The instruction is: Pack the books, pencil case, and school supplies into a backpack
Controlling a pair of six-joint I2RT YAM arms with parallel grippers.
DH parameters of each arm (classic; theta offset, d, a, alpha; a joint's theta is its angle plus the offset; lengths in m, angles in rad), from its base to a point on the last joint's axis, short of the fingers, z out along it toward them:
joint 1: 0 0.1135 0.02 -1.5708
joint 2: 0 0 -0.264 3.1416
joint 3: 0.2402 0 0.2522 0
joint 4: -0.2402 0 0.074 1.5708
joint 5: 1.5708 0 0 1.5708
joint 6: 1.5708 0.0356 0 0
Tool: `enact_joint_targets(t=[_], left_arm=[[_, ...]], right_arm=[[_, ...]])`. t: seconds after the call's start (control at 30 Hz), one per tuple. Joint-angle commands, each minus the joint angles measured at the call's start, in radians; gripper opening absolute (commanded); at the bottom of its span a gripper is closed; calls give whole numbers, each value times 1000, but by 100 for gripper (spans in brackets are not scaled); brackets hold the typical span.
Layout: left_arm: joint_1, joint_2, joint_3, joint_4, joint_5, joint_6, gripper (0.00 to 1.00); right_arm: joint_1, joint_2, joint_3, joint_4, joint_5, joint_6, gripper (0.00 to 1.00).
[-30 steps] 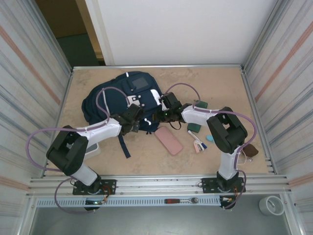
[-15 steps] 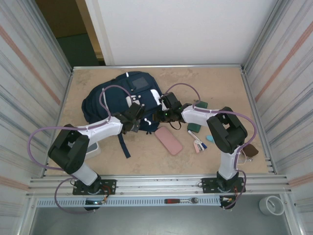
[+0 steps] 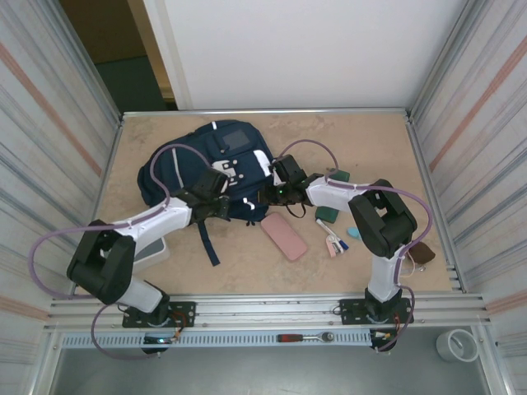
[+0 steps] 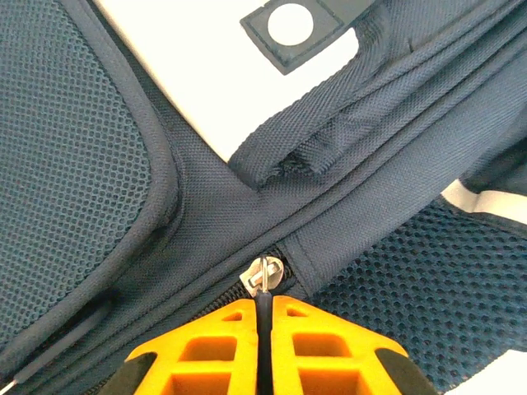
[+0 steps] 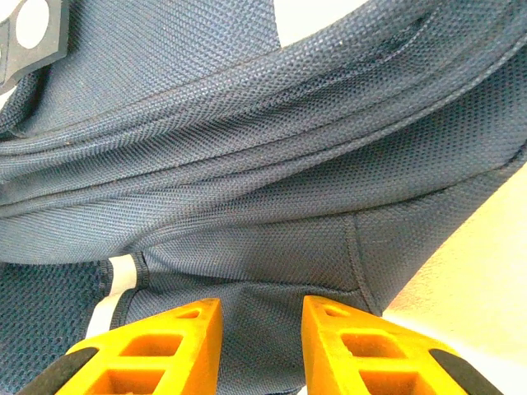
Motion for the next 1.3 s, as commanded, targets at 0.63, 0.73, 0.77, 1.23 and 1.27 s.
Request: enact_joint_targets(t=[0.63,0.73,0.77,1.23,1.27], left_arm=[[72,-48,-129,138,167,-90,0],[71,-58,-144,158,165,-86,0],[72,-61,-144,158,168,-86,0],[75,-139,-155,65,19,-83,0],[77,-145,-157,66,11,-80,0]], right_arm=[[-40,-136,-90,47,-28,99,53],[-41,-83,-56,17,12,108,58],[-43,-61,-44,21,10,116,59],[-90,1,13,15,45,77,3],[-98,-17,0,15,56,72,0]])
